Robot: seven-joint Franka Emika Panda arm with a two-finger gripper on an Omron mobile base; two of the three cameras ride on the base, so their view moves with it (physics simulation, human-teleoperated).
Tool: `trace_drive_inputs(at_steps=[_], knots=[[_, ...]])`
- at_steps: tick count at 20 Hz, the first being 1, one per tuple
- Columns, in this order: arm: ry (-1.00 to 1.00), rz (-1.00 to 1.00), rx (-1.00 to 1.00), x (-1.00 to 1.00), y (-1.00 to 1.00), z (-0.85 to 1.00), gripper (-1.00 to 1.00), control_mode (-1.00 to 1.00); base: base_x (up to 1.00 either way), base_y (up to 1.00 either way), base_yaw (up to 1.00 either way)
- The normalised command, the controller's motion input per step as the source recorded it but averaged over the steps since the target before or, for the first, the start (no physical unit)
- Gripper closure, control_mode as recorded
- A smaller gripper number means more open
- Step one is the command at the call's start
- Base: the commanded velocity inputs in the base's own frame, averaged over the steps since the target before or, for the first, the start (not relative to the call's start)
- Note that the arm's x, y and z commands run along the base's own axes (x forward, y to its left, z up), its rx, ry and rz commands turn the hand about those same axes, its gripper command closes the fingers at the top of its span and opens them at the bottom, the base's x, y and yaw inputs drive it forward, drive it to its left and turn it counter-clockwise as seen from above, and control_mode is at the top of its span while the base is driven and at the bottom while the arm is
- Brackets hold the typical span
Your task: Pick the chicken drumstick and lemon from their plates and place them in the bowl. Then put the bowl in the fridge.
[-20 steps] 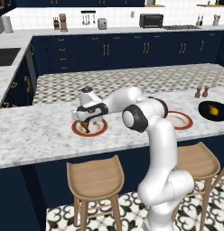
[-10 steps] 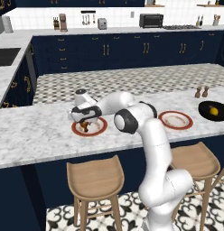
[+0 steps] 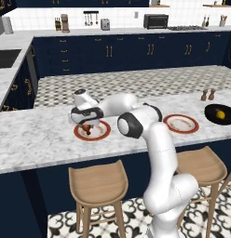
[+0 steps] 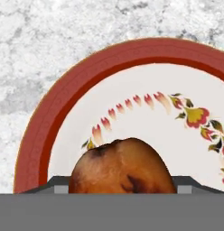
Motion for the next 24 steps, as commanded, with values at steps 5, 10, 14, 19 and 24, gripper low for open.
trace_drive_inputs(at_steps=[5, 10, 14, 19, 24], knots=[[-0.07, 0.00, 0.03, -1.00, -0.91, 0.02, 1.00, -1.00, 0.00, 0.00, 0.00], [-0.06, 0.00, 0.11, -0.86, -0.72, 0.92, 1.00, -1.00, 0.00, 0.00, 0.00], [0.04, 0.02, 0.09, -1.00, -1.00, 0.91, 1.00, -1.00, 0.00, 0.00, 0.00], [0.04, 0.02, 0.03, -1.00, -0.86, 0.74, 1.00, -1.00, 0.00, 0.00, 0.00], [0.02, 0.00, 0.00, -0.36, -0.27, 0.22, 1.00, 1.00, -0.44, -0.48, 0.00]])
